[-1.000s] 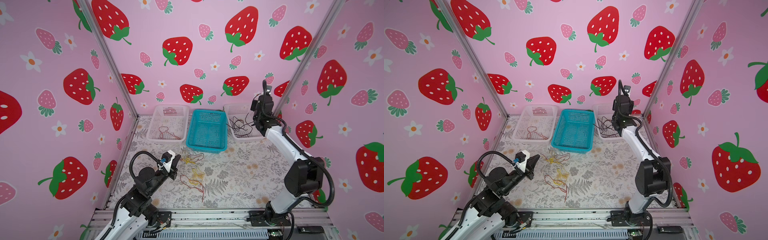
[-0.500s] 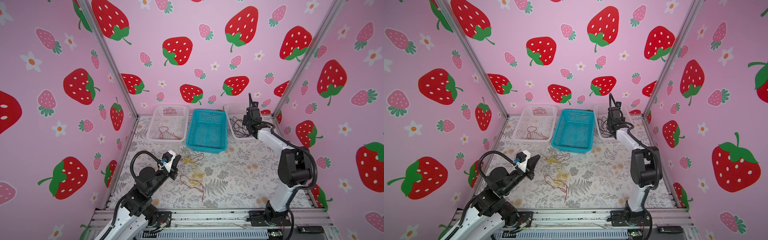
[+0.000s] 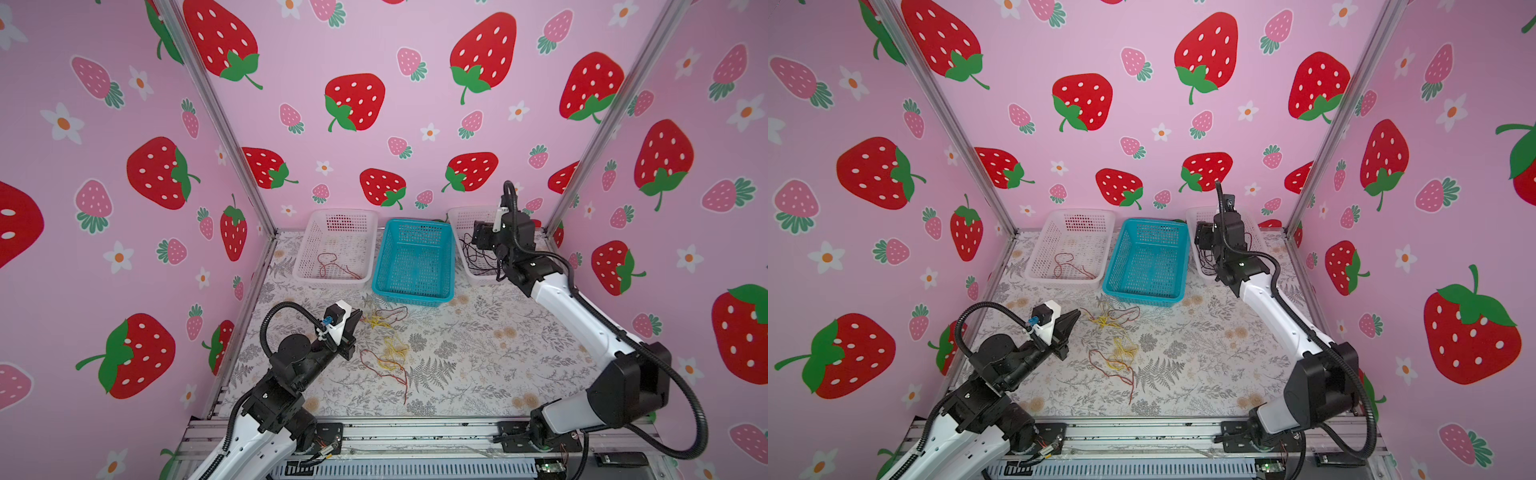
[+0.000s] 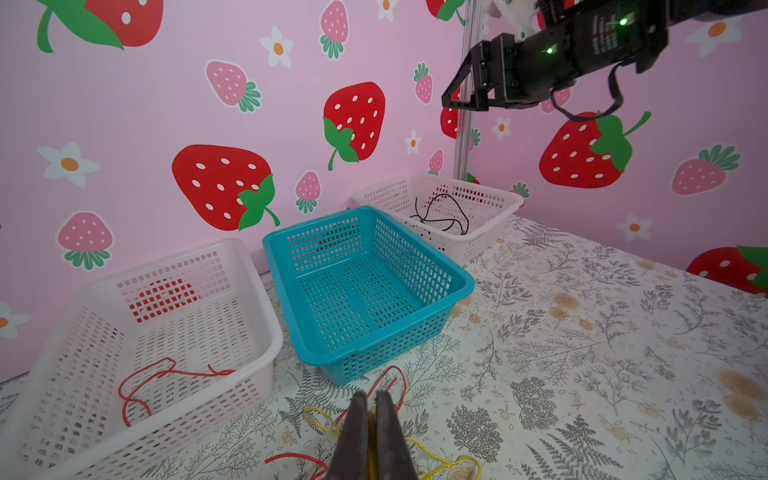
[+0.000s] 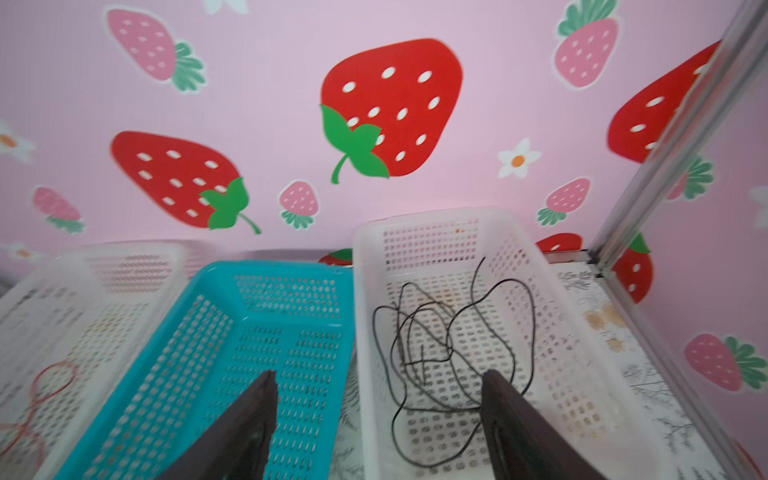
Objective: Untangle the cables
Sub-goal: 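Lower the black wire into the white basket and open the right gripper, then move the right gripper back to the yellow wires and grasp a yellow wire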
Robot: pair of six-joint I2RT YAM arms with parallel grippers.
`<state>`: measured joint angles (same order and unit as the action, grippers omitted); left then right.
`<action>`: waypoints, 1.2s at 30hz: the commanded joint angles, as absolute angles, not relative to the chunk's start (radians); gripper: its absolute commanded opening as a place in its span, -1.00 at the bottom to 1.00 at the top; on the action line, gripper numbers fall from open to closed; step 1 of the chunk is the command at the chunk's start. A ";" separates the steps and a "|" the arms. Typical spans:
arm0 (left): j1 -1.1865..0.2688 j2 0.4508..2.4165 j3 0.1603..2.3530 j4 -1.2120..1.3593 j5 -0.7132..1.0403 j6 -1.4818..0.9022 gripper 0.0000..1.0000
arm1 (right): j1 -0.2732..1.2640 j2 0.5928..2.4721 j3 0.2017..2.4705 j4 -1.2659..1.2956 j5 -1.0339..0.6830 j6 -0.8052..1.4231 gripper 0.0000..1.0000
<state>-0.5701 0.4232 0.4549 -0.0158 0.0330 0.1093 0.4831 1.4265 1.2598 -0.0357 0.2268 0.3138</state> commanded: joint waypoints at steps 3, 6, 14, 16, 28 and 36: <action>-0.574 0.409 0.459 0.011 0.032 0.120 -1.00 | 0.616 1.307 0.984 0.171 -0.299 0.369 0.45; -0.575 0.405 0.460 0.010 0.031 0.116 -1.00 | 0.734 1.293 0.860 0.294 -0.405 0.385 0.36; -0.575 0.375 0.460 0.018 0.020 0.094 -1.00 | 0.983 1.428 0.711 0.534 -0.340 0.314 -0.02; -0.575 0.368 0.459 0.025 0.009 0.079 -1.00 | 1.012 1.464 0.687 0.622 -0.333 0.304 -0.03; -0.574 0.347 0.446 0.073 -0.038 -0.004 -1.00 | 1.073 1.648 0.678 0.981 -0.155 0.310 -0.29; -0.574 0.344 0.445 0.074 -0.038 -0.012 -1.00 | 1.072 1.741 0.739 1.061 -0.113 0.288 -0.36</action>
<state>-0.5705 0.3565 0.4492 0.0269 -0.0269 -0.0032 1.0687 1.7279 0.6987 0.9680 -0.1383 0.3058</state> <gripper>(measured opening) 0.068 0.318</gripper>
